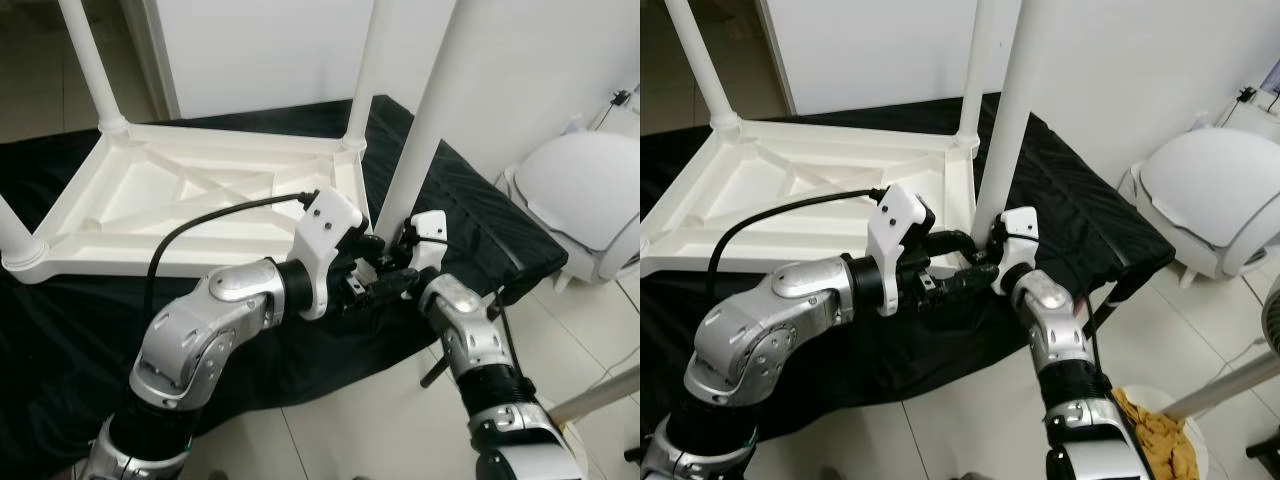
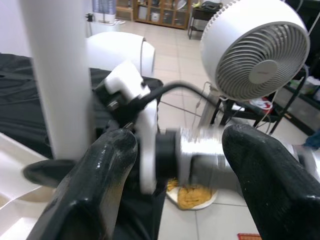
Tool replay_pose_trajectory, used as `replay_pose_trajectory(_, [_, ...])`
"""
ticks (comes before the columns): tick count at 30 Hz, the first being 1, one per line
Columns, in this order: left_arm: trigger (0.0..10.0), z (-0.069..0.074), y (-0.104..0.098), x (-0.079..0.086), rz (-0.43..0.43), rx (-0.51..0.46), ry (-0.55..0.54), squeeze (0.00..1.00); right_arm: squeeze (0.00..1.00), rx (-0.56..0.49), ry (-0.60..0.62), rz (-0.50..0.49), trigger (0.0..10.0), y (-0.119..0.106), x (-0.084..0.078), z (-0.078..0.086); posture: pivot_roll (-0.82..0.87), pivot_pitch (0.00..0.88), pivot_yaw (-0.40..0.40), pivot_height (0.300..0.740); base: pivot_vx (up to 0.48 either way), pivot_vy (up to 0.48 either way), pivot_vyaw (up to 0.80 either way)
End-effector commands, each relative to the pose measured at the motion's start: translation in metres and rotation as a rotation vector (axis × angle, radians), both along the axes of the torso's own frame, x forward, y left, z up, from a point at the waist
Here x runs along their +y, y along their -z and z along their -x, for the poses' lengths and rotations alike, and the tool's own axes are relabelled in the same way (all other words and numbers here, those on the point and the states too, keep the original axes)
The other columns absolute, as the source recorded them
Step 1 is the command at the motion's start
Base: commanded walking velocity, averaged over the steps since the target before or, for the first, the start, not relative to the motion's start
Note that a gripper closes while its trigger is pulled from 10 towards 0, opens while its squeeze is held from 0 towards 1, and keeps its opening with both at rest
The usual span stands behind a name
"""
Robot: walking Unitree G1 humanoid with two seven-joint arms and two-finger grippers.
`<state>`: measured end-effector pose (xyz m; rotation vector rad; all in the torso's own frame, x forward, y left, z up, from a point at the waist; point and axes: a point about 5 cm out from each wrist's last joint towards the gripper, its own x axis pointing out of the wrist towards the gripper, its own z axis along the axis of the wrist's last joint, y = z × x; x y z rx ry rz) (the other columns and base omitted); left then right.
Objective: Building children table
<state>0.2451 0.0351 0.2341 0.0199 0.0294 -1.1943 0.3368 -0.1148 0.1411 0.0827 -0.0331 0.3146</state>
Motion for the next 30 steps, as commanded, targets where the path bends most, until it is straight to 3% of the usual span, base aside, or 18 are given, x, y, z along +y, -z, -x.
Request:
replay_pose_trajectory(1, [10.0, 0.002, 0.001, -0.002, -0.003, 0.004, -0.021, 0.0, 0.0, 0.064, 0.11, -0.079, 0.0, 0.006, -0.005, 0.002, -0.06, 0.046, -0.054, 0.74, 0.0, 0.0, 0.0])
replay_pose_trajectory(11, [10.0, 0.003, 0.001, -0.006, 0.003, 0.007, -0.009, 0.0, 0.0, 0.106, 0.299, -0.128, 0.0, 0.003, 0.015, 0.002, -0.06, 0.038, -0.061, 0.74, 0.0, 0.0, 0.0])
replay_pose_trajectory(20, [10.0, 0.004, 0.001, -0.006, 0.004, 0.008, -0.009, 0.0, 0.0, 0.121, 0.269, -0.082, 0.0, 0.004, 0.022, 0.007, -0.05, 0.032, -0.071, 0.74, 0.0, 0.0, 0.0])
replay_pose_trajectory(21, [10.0, 0.004, 0.001, -0.006, 0.004, 0.007, -0.011, 0.0, 0.0, 0.127, 0.271, -0.06, 10.0, 0.005, 0.022, 0.009, -0.05, 0.03, -0.072, 0.74, 0.0, 0.0, 0.0])
replay_pose_trajectory(22, [10.0, 0.004, 0.001, -0.006, 0.004, 0.007, -0.011, 0.0, 0.0, 0.127, 0.271, -0.06, 10.0, 0.005, 0.022, 0.009, -0.05, 0.03, -0.072, 0.74, 0.0, 0.0, 0.0])
replay_pose_trajectory(23, [10.0, 0.004, 0.001, -0.005, 0.005, 0.005, -0.013, 0.0, 1.0, 0.127, 0.273, -0.051, 10.0, 0.005, 0.022, 0.01, -0.05, 0.022, -0.074, 0.74, 0.0, 0.0, 0.0])
replay_pose_trajectory(30, [10.0, 0.003, 0.001, -0.005, 0.004, 0.001, -0.018, 0.0, 1.0, 0.108, 0.236, -0.049, 10.0, 0.003, 0.018, 0.008, -0.05, 0.012, -0.074, 0.74, 0.0, 0.0, 0.0])
